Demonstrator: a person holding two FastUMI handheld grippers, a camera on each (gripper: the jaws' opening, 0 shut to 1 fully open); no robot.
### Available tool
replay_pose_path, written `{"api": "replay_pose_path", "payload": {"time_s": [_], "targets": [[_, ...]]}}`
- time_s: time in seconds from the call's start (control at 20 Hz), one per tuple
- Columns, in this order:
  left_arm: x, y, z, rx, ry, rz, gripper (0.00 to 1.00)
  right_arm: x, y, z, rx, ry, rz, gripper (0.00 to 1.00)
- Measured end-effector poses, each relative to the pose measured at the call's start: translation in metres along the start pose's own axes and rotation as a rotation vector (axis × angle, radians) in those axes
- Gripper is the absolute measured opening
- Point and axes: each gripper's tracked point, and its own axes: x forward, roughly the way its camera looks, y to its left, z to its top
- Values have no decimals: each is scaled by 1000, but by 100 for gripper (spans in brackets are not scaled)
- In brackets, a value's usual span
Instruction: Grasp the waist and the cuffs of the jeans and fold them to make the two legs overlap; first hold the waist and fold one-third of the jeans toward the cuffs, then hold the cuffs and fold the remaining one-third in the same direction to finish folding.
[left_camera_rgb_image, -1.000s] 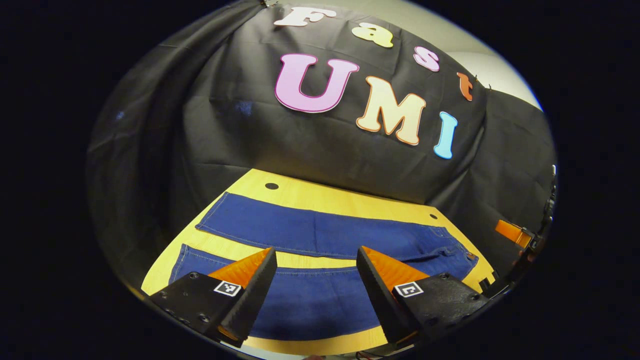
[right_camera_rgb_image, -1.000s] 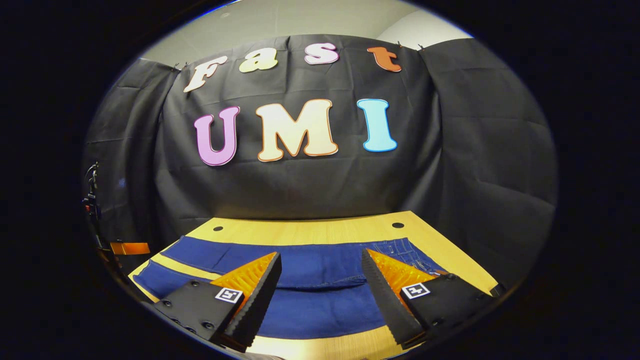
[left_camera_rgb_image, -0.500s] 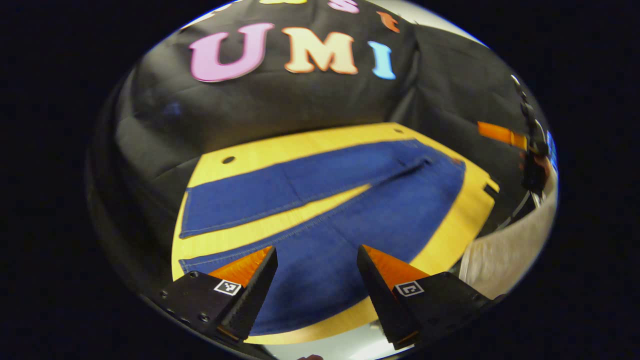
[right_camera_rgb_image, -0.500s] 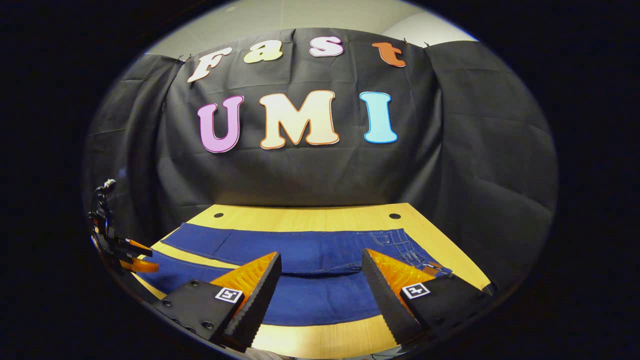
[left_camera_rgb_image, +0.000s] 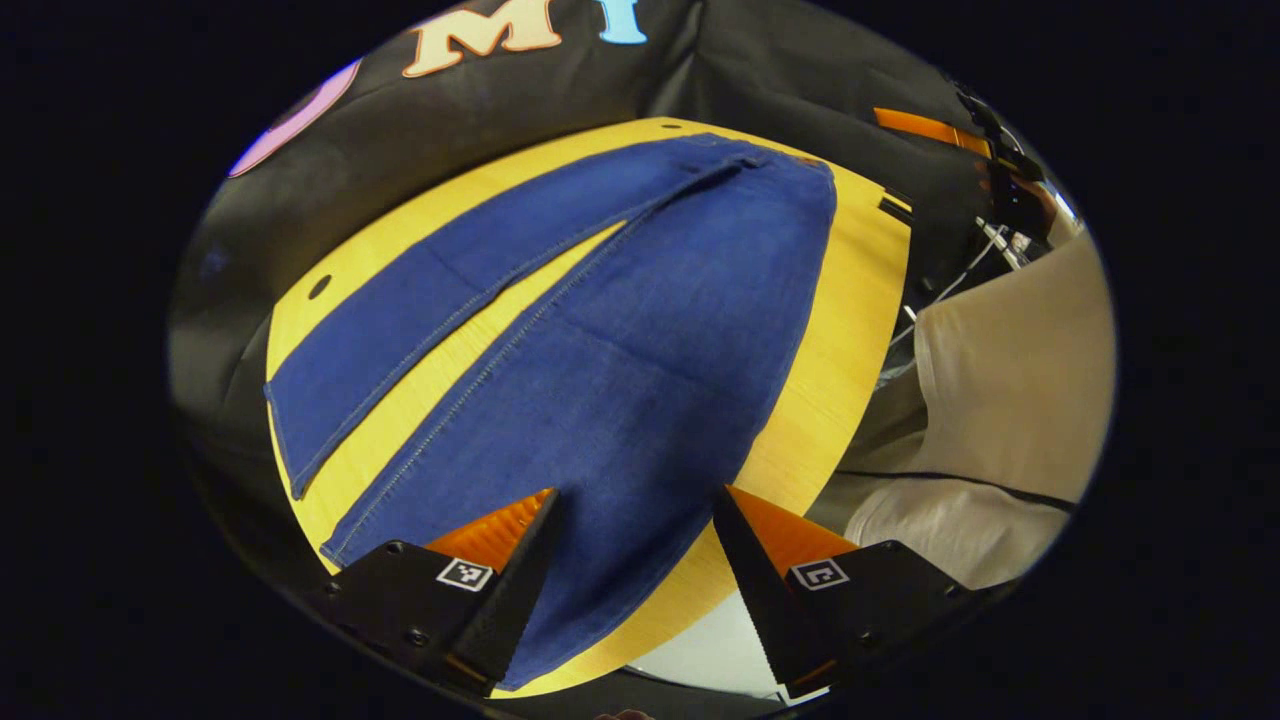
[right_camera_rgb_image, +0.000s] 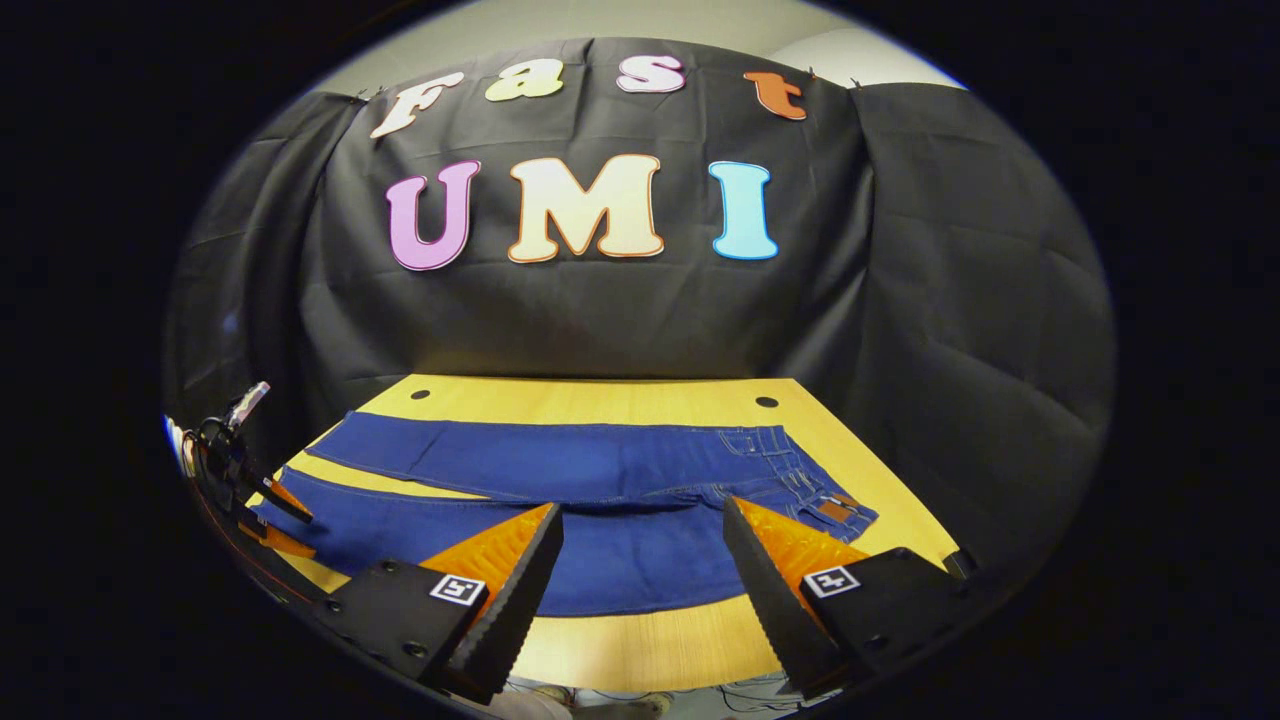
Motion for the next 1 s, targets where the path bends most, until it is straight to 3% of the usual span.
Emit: {"api": "replay_pose_path", "payload": {"time_s": [0.2, 0.75, 0.9, 1.0], "targets": [[8, -4, -15, 71, 72, -31, 93, 0, -10, -7, 27, 15, -30, 99], [15, -3, -21, 81, 116, 3, 89, 9, -19, -30, 44, 69, -47, 99], [16, 0, -19, 83, 120, 10, 74, 16, -10, -37, 37, 86, -23, 96], [19, 3, -14, 88, 109, 20, 45, 20, -1, -41, 30, 98, -1, 96]]}}
